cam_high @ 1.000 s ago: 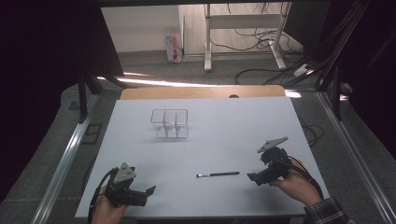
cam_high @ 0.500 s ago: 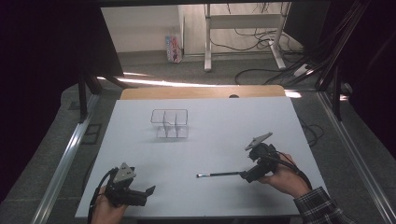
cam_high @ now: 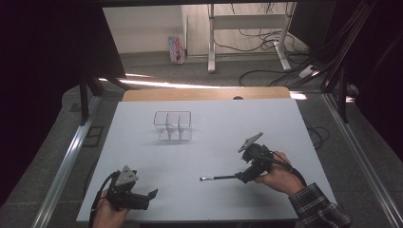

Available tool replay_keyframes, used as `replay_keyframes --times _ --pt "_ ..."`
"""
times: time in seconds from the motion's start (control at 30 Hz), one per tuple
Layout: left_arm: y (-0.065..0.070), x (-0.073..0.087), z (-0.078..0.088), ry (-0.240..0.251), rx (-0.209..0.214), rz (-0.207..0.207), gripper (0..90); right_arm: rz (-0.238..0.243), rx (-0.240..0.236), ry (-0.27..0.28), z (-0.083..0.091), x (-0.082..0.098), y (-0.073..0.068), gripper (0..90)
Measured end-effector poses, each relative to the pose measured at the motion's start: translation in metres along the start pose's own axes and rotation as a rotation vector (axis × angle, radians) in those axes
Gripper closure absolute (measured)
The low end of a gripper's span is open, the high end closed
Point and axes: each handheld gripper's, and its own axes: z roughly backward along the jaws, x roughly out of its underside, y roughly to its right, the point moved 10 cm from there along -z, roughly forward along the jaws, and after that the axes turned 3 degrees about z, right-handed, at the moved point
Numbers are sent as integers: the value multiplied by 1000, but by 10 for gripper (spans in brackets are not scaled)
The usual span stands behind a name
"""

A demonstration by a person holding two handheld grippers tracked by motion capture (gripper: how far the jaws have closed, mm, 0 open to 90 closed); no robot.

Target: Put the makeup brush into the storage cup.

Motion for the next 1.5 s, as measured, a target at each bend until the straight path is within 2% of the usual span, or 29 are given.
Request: replay_keyframes --times 0.2,0.4,0.8,1.07,1.5 --pt "0 1 0 -5 -1 -4 0 25 -10 -7 -5 -9 -5 113" --pt "-1 1 0 -6 0 0 0 71 -15 -4 -11 -23 -12 153" --pt "-1 2 0 -8 0 2 0 114 -30 -22 -19 -41 -21 236" --pt "-1 2 0 -9 0 1 0 140 -42 -28 -25 -41 -24 299" --pt "-1 2 0 -10 -1 1 0 196 -72 -67 -47 -28 -36 357"
